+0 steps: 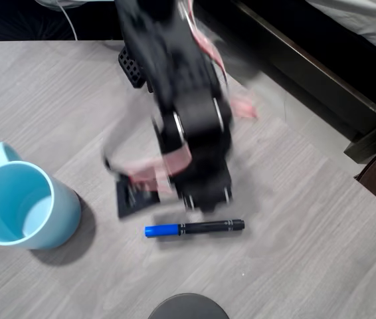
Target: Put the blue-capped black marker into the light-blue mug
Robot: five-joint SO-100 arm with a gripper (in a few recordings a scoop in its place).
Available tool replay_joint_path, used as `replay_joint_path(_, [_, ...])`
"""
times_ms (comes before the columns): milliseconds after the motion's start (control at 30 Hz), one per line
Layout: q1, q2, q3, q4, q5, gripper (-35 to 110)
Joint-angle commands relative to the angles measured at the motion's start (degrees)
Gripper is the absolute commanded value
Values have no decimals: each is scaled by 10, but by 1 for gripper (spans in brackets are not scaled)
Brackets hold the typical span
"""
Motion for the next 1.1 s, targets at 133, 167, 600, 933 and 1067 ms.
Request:
replay_joint_path(133, [-6,-77,-103,17,48,2])
replay_joint_path(167, [-6,-81,-104,18,52,5])
replay_joint_path(600, [5,-102,-98,81,66,20])
replay_joint_path(933, [24,-139,-98,78,63,20])
replay_joint_path(1067, [23,-156,-98,69,62,20])
